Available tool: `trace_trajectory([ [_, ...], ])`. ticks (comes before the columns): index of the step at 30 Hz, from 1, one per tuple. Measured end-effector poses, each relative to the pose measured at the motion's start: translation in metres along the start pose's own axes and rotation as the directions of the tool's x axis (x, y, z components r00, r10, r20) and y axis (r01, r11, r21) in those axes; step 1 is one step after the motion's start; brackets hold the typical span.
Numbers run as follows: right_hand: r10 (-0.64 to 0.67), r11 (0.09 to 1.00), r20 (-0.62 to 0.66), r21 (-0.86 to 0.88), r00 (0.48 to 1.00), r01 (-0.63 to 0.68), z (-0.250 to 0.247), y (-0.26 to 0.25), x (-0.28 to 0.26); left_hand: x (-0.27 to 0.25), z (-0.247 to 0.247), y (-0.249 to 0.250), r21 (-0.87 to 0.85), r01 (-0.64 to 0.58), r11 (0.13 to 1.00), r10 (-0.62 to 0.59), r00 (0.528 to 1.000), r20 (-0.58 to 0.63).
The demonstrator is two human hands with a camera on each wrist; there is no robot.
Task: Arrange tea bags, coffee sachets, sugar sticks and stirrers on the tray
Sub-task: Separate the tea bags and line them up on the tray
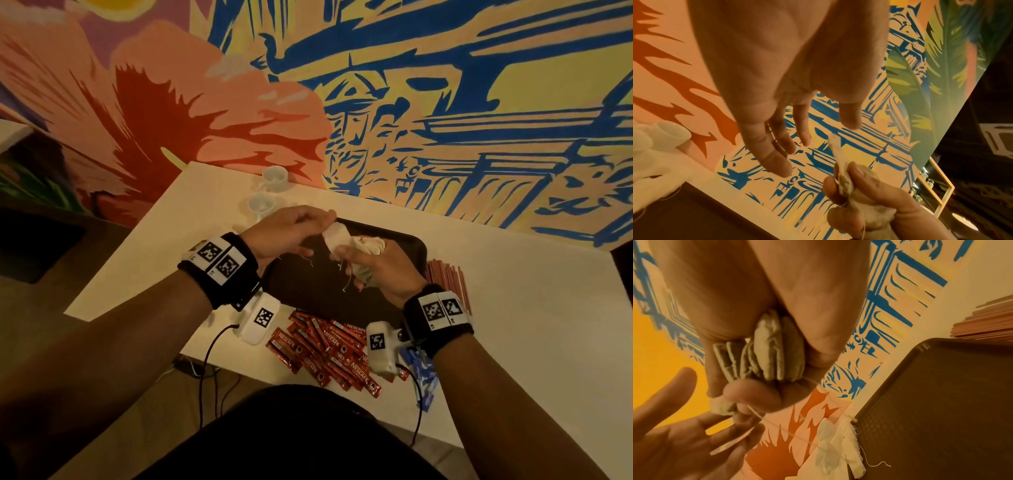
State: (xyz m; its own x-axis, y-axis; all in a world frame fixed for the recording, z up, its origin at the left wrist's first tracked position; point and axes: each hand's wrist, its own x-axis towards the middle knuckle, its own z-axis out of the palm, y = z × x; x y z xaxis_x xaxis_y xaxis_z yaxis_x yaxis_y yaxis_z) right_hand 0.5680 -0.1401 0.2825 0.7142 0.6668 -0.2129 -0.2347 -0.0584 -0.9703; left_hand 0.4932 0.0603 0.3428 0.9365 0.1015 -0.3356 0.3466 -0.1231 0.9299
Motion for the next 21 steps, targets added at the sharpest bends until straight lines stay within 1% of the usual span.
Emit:
trace_trajectory([
  [2,0.023,0.999,0.013,-0.029,1.0,-0.023,0.001,0.0,0.006,0.002,-0.006,-0.005,0.109,-0.023,0.994,0.017,0.999,0.051],
  [4,0.047,0.998,0.021,-0.052,0.999,-0.046,0.005,0.0,0.014,0.007,-0.009,-0.01,0.155,-0.067,0.986,0.058,0.996,0.061],
  [6,0.048,0.998,0.032,-0.036,0.998,-0.047,0.01,-0.002,0.02,0.014,-0.015,-0.012,0.149,-0.103,0.984,0.101,0.995,0.02],
  [8,0.047,0.999,0.025,-0.023,0.999,-0.047,0.016,-0.004,0.026,0.02,-0.023,-0.013,0.112,-0.108,0.988,0.11,0.994,-0.009],
  [10,0.04,0.999,0.024,-0.034,0.999,-0.039,0.018,-0.005,0.033,0.023,-0.031,-0.014,0.09,-0.109,0.99,0.11,0.994,-0.011],
  [14,0.053,0.992,0.042,-0.118,0.998,-0.048,0.024,-0.011,0.045,0.03,-0.047,-0.019,0.086,-0.123,0.989,0.123,0.992,-0.004],
  [18,0.066,0.989,-0.027,-0.129,0.997,-0.069,0.025,-0.011,0.058,0.035,-0.072,-0.015,0.065,-0.147,0.987,0.151,0.987,-0.06],
  [21,0.118,0.986,-0.132,-0.104,0.984,-0.132,0.02,-0.005,0.067,0.039,-0.096,-0.01,0.075,-0.144,0.987,0.152,0.983,-0.106],
])
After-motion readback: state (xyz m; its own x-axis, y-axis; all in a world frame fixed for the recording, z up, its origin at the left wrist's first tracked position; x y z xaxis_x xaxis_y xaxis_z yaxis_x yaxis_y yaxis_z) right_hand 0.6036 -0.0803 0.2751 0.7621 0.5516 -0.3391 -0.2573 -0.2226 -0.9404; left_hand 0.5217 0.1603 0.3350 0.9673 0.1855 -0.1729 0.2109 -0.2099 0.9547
